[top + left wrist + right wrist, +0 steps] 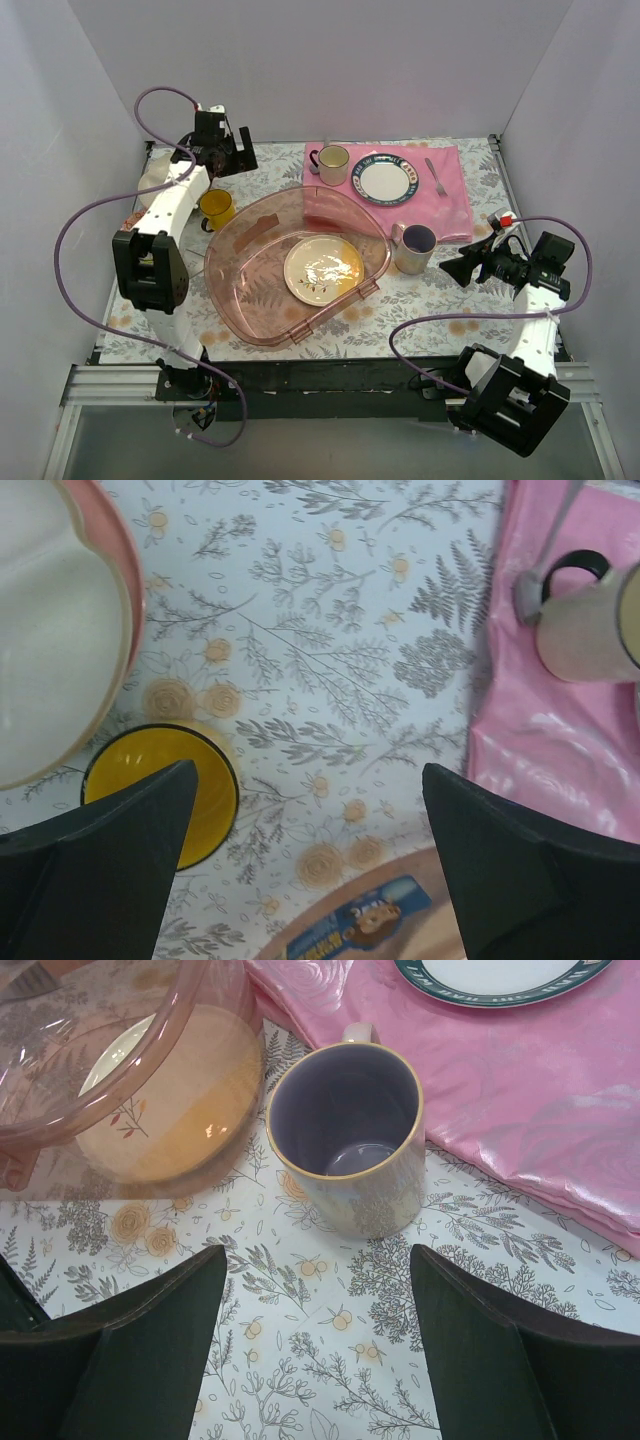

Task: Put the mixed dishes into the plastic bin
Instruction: Pick up the plate at the center of the board.

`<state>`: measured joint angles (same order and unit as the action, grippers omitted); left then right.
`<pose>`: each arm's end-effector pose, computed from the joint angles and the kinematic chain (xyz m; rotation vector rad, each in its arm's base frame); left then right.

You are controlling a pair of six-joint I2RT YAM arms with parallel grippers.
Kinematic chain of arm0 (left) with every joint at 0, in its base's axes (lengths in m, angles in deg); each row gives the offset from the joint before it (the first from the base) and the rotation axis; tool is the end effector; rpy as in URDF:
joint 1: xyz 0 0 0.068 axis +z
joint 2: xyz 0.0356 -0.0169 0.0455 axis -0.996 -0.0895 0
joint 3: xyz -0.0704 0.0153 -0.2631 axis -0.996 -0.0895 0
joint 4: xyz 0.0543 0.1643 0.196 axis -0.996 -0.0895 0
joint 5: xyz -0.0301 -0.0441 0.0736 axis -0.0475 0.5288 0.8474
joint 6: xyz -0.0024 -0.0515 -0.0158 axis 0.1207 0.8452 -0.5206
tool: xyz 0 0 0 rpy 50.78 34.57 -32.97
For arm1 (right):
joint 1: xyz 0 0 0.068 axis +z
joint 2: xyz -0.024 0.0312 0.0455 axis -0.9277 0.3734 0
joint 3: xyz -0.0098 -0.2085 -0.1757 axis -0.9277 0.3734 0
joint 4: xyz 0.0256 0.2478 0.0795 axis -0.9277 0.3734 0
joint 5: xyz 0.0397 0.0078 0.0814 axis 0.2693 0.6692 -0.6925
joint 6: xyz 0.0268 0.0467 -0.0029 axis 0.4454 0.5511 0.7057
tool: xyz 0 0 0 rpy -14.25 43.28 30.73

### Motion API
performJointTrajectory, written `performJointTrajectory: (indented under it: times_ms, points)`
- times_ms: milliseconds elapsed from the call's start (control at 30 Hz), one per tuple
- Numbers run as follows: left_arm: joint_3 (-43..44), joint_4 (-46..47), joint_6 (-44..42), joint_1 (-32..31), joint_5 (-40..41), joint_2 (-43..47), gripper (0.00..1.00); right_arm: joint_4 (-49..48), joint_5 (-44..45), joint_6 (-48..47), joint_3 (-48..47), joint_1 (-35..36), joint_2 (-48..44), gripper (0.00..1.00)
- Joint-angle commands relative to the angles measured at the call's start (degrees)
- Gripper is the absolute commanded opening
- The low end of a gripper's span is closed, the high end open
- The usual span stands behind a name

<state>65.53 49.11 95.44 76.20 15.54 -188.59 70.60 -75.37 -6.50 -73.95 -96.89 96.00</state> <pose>0.4087 -0.0596 0.3235 -0.9417 2.1495 -0.4710 0.1727 -0.0586 0.2464 -0.5410 1.8730 0.6113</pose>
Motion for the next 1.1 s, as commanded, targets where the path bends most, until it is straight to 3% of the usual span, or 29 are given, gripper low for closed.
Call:
performJointTrajectory:
  times_ms: [0, 200, 433, 1067]
  points:
    - [4.90, -1.86, -2.67, 1.90, 5.58, -4.13, 0.94, 0.05, -1.29, -1.11, -1.66, -0.19, 0.91, 0.82]
    - [9.92, -3.36, -3.11, 2.78, 13.48, -12.39, 0.76, 0.76, -1.82, -1.64, -1.92, -0.19, 1.79, 0.81]
    - [12.38, -3.18, -4.34, 3.04, 21.31, -18.02, 0.65, 1.46, -2.43, -2.43, -2.27, -0.19, 2.49, 0.81]
    - [13.79, 2.53, -7.06, 4.36, 23.87, -22.77, 0.51, 1.55, -2.70, -2.78, -2.62, -0.19, 3.46, 0.81]
